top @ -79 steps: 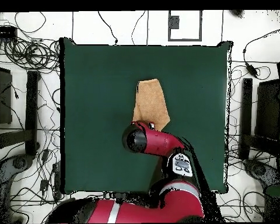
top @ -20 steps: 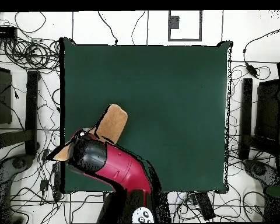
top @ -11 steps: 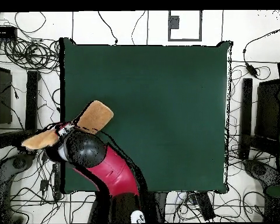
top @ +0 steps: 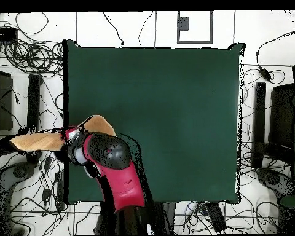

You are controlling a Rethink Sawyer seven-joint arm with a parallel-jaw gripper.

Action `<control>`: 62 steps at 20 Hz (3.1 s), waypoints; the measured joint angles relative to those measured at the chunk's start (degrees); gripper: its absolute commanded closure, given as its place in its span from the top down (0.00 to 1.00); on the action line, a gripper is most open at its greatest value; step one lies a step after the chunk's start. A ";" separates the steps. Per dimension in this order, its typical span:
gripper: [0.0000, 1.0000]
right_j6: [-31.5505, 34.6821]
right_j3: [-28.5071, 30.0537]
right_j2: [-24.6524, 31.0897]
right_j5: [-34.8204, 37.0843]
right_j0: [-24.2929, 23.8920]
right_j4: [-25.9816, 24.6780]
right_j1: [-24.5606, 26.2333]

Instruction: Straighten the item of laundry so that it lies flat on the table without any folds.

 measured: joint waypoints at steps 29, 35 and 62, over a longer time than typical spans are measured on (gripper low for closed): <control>0.00 -15.15 -2.02 1.36 -20.59 -31.51 -53.21 9.61; 0.00 -15.15 -7.57 0.42 -23.11 -32.30 -66.97 12.78; 1.00 -15.14 -18.25 -0.84 -26.38 -30.76 -86.02 16.19</control>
